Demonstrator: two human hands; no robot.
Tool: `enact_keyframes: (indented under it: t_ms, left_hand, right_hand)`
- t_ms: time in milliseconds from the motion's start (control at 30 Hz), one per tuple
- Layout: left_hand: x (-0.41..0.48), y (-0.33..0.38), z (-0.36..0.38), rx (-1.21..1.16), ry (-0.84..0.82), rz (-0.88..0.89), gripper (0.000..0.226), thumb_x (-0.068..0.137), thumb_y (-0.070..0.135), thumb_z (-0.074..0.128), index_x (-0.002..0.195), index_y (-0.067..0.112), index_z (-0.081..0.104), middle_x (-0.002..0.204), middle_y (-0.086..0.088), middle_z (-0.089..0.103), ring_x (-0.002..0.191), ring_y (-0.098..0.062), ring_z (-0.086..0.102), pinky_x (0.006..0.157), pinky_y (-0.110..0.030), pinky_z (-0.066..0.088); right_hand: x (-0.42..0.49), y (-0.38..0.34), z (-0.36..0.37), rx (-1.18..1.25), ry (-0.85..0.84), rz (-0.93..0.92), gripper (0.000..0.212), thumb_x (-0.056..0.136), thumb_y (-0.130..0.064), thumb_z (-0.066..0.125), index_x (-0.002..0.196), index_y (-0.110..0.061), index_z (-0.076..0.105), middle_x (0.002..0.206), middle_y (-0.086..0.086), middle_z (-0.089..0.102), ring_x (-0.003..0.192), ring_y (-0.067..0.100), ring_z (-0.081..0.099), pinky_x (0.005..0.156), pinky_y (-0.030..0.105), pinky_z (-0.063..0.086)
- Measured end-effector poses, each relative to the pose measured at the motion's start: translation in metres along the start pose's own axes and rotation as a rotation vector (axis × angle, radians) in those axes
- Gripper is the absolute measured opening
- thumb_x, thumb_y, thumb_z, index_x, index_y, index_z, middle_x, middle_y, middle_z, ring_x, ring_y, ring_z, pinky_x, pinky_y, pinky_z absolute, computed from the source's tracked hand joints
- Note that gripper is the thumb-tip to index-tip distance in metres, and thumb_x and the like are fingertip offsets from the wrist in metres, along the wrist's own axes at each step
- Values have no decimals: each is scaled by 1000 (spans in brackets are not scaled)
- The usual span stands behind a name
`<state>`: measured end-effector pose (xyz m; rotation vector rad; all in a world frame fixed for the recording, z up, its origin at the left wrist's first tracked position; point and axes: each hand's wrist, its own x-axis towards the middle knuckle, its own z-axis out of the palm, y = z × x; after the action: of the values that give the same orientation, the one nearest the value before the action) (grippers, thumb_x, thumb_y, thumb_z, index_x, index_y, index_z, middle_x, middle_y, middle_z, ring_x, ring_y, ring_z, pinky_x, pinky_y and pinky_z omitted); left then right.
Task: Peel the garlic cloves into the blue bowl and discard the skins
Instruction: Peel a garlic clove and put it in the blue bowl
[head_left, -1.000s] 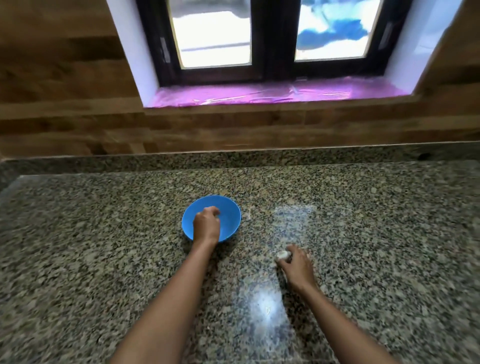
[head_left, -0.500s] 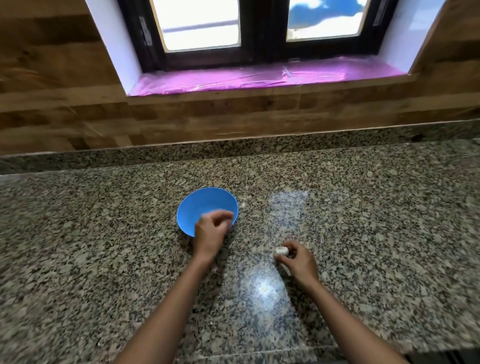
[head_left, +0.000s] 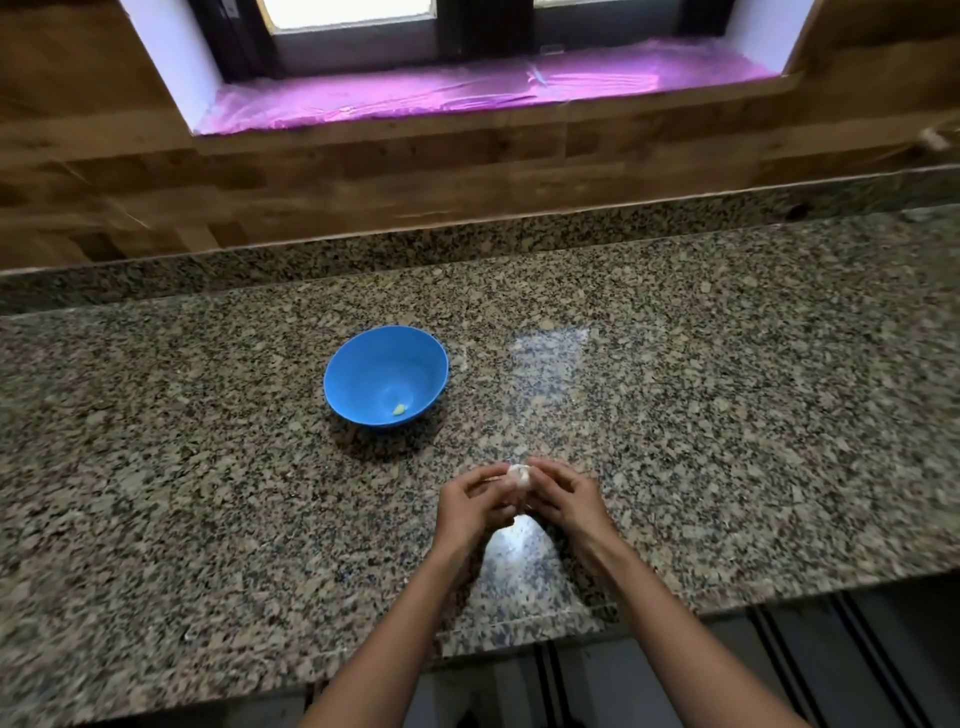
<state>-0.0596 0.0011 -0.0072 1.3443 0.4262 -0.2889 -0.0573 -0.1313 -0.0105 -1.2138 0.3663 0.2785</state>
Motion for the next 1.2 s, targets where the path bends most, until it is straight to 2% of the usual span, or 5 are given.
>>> enact_keyframes:
  t_ms: [433,767,1000,1100,1200]
  left_hand:
    - [-2,19,-15,252,-20,163,23,82,4,68,105,2,70,94,-13,73,77,-17,70,66,-26,57]
    - [-15,22,-6,714,-15,500,22,81,22,73,100,11,73,88,1,72,73,1,65,61,-10,51]
    - [-13,17,2,1054,45,670,18,85,24,67,91,8,63,85,-1,61,73,-14,59,67,-26,54]
    - [-14,18,4,1002,54,661,14,83,22,69,88,10,64,80,2,61,68,-12,58,62,-21,53]
    - [-15,22,-4,592,88,432,4,82,15,70,80,14,66,73,-2,66,65,-17,64,59,-28,57]
  right_hand:
    - [-10,-6,10,203,-116,198,23,97,-15,44,108,-4,60,109,19,66,102,31,64,85,35,55]
    - [-13,-10,8,139,-52,141,22,85,-7,61,106,-10,65,102,11,71,93,21,68,74,26,57]
    - [-16,-7,17,202,5,159,20,83,-7,63,102,-5,68,96,11,72,83,19,70,65,21,57]
    - [-17,-5,18,245,10,152,18,80,-4,64,97,-6,69,90,10,73,77,17,70,62,21,57]
    - [-15,-6,12,221,30,106,31,76,-3,67,108,-2,65,101,14,70,83,22,69,70,26,58]
